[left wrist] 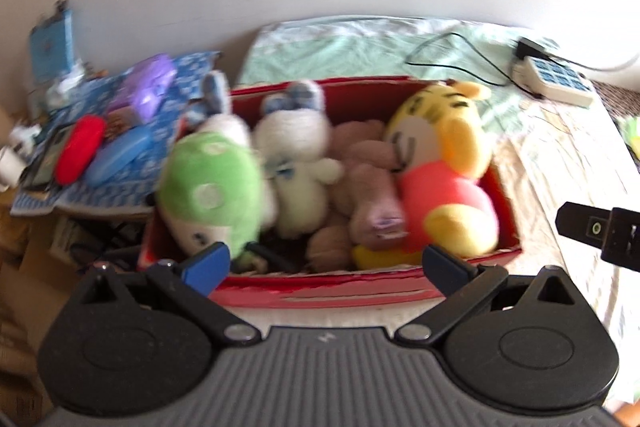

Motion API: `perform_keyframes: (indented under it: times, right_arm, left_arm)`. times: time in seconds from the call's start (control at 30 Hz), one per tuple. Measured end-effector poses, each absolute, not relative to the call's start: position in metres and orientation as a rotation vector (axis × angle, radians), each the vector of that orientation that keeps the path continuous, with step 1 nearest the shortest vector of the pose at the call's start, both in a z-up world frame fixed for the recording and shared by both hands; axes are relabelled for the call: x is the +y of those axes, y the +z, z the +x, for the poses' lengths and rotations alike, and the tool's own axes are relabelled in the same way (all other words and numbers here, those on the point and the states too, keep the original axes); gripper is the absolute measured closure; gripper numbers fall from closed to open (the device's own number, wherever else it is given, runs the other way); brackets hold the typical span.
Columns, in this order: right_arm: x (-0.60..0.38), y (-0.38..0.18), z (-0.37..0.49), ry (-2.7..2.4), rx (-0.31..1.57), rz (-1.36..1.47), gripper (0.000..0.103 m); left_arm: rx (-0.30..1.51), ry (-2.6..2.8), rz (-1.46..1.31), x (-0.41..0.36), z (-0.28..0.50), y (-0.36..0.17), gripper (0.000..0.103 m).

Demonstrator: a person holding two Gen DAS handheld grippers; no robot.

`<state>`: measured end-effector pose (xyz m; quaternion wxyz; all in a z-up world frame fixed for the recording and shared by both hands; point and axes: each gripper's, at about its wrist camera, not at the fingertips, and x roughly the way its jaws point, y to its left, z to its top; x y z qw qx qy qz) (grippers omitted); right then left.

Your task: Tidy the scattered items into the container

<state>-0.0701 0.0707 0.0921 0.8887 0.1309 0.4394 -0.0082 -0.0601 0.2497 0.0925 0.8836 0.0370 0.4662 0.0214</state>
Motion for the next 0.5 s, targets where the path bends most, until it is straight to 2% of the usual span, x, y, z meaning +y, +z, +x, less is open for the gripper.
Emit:
perform_keyframes:
  times: [0.5]
  right_arm:
    - [0.048, 0.085, -0.077, -0.117, 0.923, 0.296, 0.01]
  left_arm:
    - [0.989, -0.059, 0.139, 0.212, -0.047, 0.087, 0.001]
